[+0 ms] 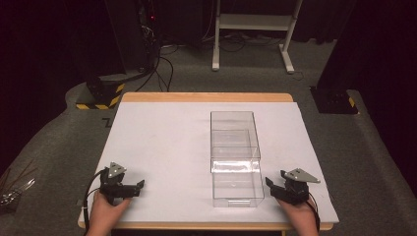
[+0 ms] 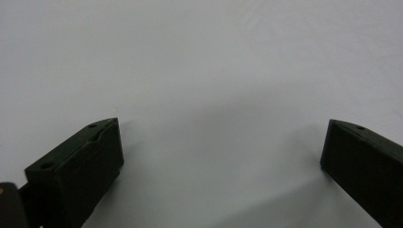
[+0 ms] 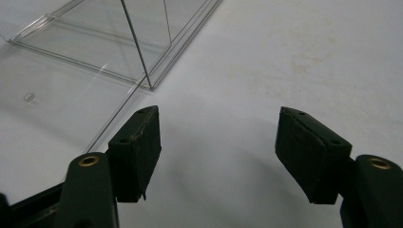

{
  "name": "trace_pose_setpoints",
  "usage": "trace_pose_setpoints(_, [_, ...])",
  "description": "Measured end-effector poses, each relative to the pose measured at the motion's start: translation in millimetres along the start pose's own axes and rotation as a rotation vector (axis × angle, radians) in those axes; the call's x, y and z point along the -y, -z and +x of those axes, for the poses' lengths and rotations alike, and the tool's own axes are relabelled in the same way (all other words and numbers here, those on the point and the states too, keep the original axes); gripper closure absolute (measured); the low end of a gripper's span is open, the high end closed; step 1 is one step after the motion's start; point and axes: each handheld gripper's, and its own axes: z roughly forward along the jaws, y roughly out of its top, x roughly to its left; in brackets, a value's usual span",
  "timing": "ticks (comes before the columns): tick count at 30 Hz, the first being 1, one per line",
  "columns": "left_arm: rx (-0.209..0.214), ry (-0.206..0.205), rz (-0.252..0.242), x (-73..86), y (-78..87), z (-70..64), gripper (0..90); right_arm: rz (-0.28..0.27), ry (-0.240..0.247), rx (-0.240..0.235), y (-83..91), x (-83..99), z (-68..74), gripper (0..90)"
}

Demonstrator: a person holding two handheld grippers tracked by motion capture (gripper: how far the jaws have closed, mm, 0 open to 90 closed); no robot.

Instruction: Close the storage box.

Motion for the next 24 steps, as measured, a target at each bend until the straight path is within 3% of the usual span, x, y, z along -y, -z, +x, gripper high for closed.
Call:
trace_pose_setpoints(15, [0.001,0.003,0.001,-0.1,0.0,0.0,0.5,0.031,-0.02,0.024,-2.8,-1.1,0.3,33.3])
trace_pose_setpoints(24, [0.002,0.002,0.003,-0.3,-0.1,0.1,0.4,0.022,-0.002,0.008,-1.6,-0.7,1.9,34.1])
